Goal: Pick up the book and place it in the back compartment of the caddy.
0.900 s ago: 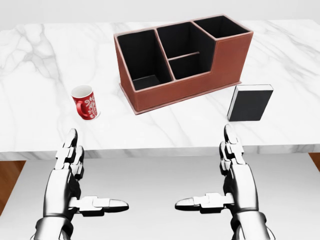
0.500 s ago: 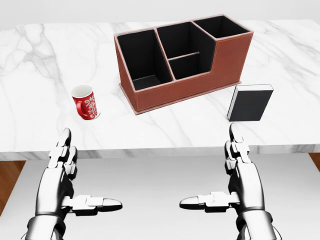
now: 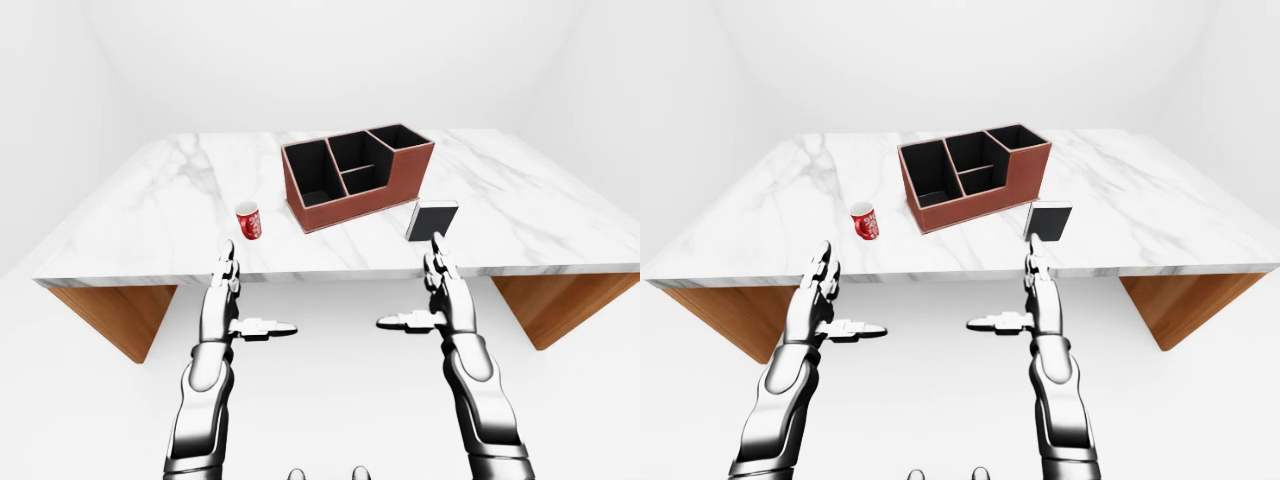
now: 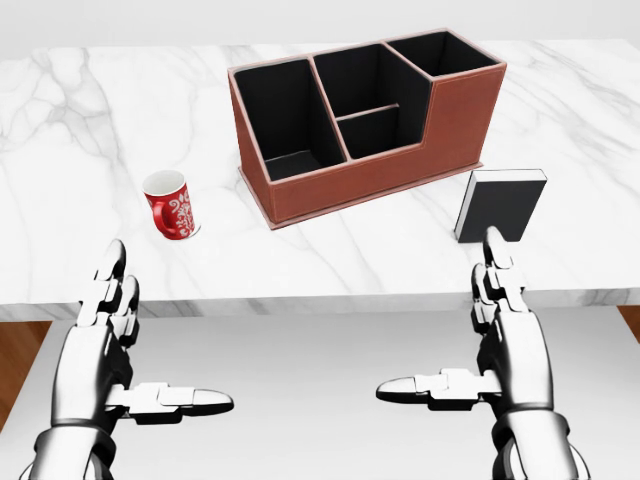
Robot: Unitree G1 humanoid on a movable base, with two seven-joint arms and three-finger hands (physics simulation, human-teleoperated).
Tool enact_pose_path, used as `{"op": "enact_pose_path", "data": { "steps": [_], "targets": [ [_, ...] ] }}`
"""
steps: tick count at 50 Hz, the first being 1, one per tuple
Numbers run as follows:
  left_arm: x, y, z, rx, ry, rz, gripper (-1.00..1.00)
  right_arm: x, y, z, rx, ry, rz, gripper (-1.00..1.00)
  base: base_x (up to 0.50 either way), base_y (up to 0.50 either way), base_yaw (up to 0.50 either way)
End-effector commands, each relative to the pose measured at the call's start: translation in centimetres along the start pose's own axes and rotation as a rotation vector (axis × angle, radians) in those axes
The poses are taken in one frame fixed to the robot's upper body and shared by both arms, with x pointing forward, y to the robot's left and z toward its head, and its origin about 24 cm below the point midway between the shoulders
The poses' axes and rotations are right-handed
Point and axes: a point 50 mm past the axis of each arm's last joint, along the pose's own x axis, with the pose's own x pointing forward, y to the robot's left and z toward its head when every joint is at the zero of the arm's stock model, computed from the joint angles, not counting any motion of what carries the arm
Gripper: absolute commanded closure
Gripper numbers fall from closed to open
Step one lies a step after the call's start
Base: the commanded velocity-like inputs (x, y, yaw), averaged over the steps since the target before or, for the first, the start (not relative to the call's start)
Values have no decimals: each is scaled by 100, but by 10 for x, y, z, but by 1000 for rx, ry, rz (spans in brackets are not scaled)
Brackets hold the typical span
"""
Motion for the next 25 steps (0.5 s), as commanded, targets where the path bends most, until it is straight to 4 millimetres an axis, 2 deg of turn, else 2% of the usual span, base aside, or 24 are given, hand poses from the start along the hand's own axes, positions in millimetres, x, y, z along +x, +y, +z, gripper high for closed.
{"op": "enact_pose_path", "data": {
  "steps": [1, 4, 25],
  "targets": [
    [0, 1, -1, 3, 6, 1, -100, 1, -8, 7, -10, -29, -16, -100, 0, 0, 0],
    [0, 0, -1, 1, 5, 1, -100, -2, -9, 10, 12, -42, -3, -100, 20, 0, 0],
    [-1, -5, -9, 12, 39, -18, -100, -2, -9, 11, -7, -48, 1, -100, 50, 0, 0]
  ]
}}
